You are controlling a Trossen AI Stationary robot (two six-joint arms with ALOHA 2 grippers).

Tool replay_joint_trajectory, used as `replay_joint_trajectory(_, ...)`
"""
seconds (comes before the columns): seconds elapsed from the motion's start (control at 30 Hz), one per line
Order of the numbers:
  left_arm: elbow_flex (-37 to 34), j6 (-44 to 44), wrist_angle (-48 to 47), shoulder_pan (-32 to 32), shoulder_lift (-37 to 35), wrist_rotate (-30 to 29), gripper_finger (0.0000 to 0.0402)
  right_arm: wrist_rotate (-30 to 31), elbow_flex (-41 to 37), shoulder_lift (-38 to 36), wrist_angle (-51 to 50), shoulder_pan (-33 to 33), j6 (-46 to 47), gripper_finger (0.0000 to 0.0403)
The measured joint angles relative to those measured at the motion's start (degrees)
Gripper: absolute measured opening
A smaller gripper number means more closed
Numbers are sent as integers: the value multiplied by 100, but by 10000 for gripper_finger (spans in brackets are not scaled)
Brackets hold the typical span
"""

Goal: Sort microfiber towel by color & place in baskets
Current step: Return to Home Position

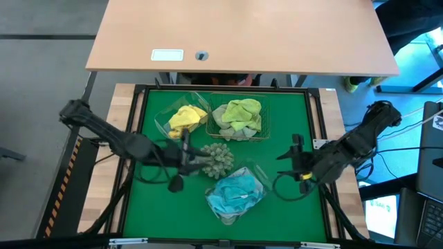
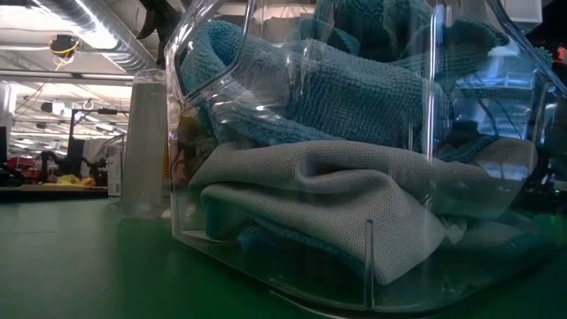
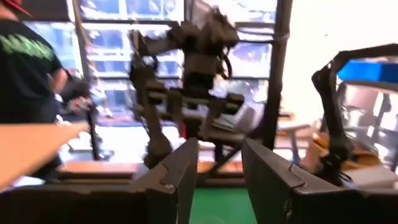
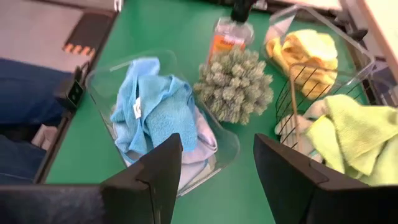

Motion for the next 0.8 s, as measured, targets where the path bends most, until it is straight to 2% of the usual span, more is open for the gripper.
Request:
replay_joint_trajectory(0.17,0,352,-776,44,-996,-556,120,121,0,-577,71,0,-243,198)
replay_joint_trajectory(0.37,0,544,-1586,376,-2077,-923,109,336,0,-1305,209,0,-757,189)
replay_joint_trajectory(0.6,0,1002,-2281,1076,-2875,-1002,63,872,0,-2204,459,0,-1436,114)
replay_joint_trajectory(0.8,0,879,-3764,1595,-3375,-798,12,1287,0,-2928,464,0,-1557,48)
